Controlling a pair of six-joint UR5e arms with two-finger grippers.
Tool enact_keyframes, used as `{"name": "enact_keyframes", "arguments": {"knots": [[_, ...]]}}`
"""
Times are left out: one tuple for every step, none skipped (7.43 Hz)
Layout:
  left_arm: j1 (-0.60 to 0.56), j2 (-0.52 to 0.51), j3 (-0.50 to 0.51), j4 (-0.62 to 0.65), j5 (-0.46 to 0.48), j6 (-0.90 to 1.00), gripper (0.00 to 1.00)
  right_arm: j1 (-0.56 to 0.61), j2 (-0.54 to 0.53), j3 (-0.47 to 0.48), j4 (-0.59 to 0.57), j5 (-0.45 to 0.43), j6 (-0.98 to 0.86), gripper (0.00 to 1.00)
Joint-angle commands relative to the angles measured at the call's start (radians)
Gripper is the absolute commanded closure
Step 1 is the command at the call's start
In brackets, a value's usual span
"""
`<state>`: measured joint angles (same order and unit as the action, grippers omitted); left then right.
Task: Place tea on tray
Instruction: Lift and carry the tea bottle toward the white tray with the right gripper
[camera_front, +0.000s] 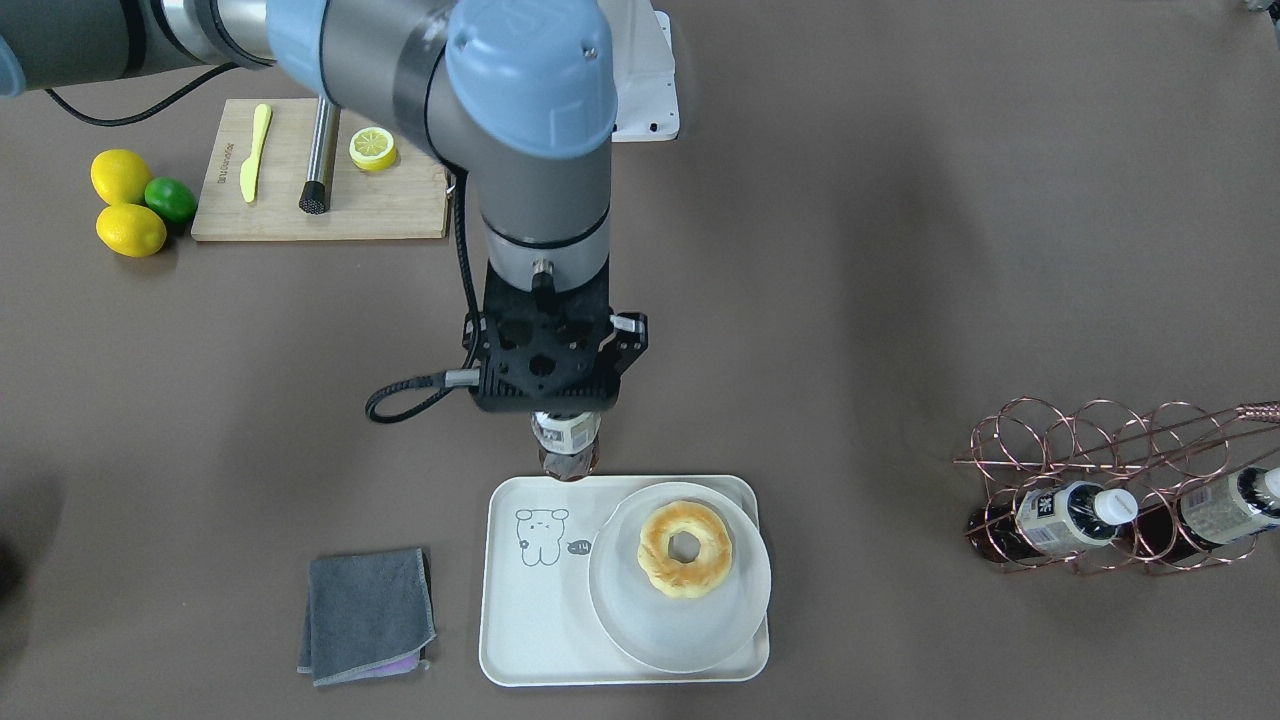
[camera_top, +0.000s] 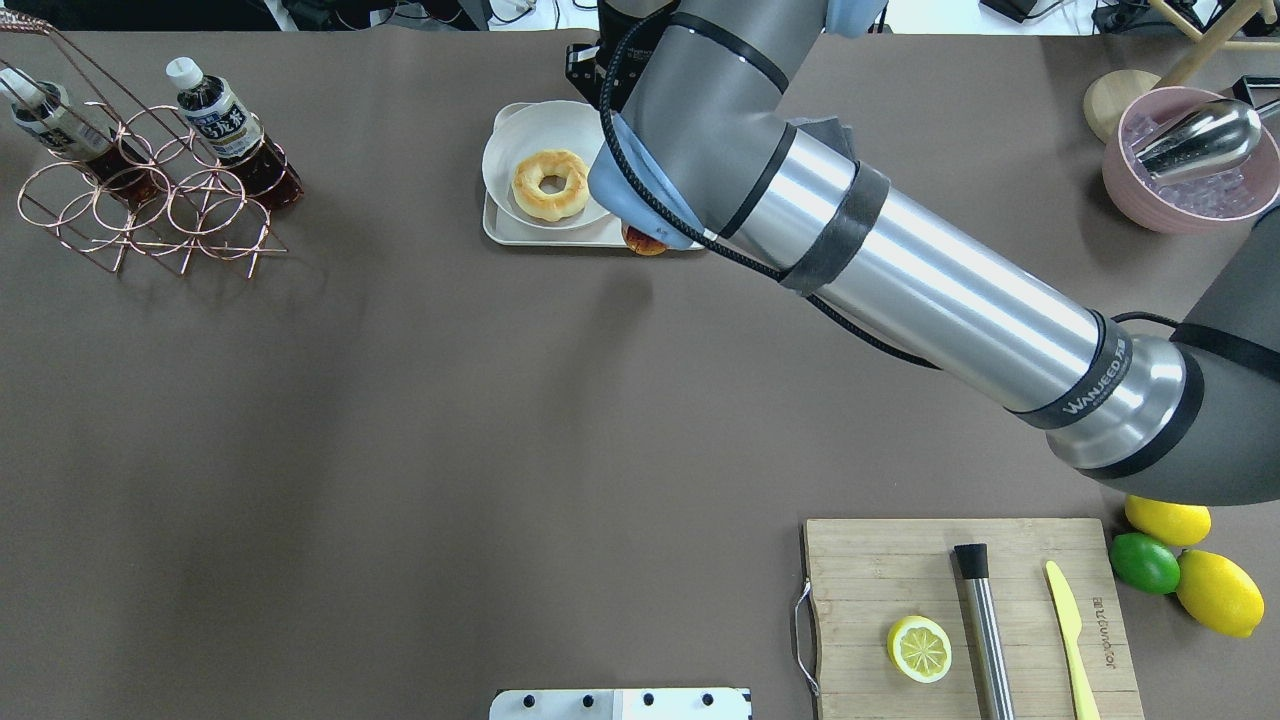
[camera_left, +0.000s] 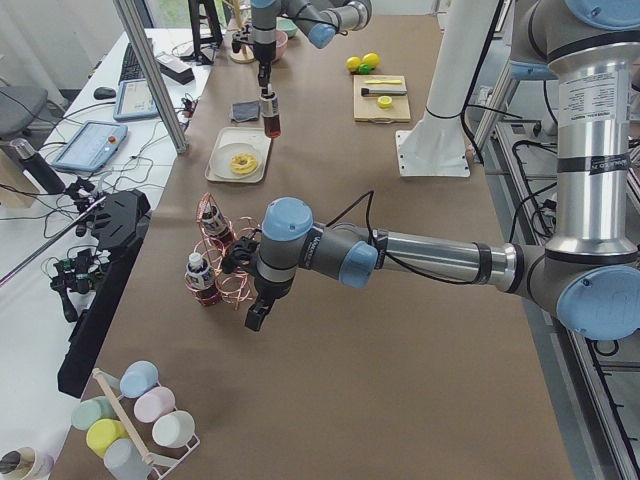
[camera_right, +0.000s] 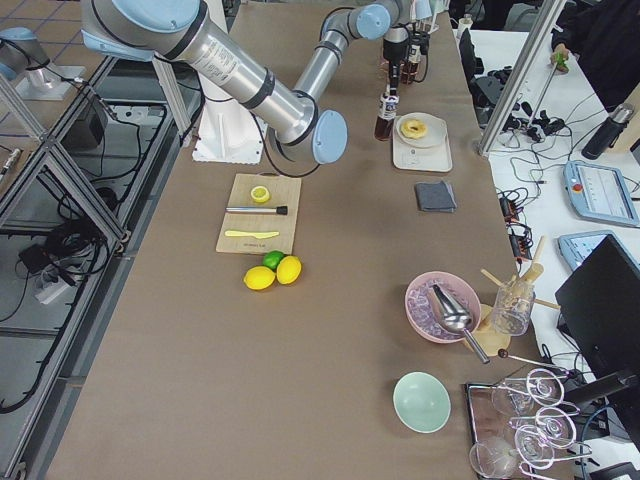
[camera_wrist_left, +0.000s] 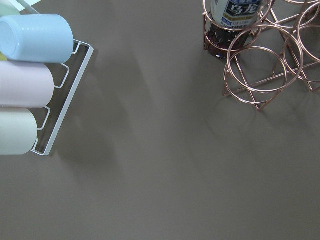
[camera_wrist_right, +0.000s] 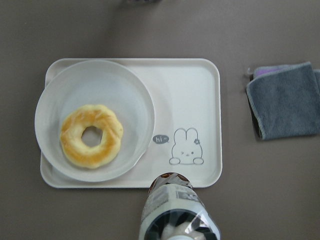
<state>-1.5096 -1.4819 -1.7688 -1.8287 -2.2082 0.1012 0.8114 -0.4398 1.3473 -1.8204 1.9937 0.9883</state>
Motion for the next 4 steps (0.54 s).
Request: {"name": "enact_keyframes", "arguments": {"knots": [[0.000,-0.011,0.000,0.000,0.001,0.000,0.02,0.086,0.052,-0.227,0.130,0.037,-0.080,1.00],[0.000,-0.011,0.000,-0.001,0.001,0.000,0.02,0.100,0.052,-0.278,0.186,0.042,-0.085,1.00],[0.000,-0.011,0.000,-0.001,0.001,0.000,0.02,0.103,0.053,-0.322,0.238,0.042,-0.088,1.00],[0.000,-0.011,-0.001,-0.001,0.001,0.000,0.02,0.103,0.053,-0.353,0.271,0.042,-0.085,1.00]]}}
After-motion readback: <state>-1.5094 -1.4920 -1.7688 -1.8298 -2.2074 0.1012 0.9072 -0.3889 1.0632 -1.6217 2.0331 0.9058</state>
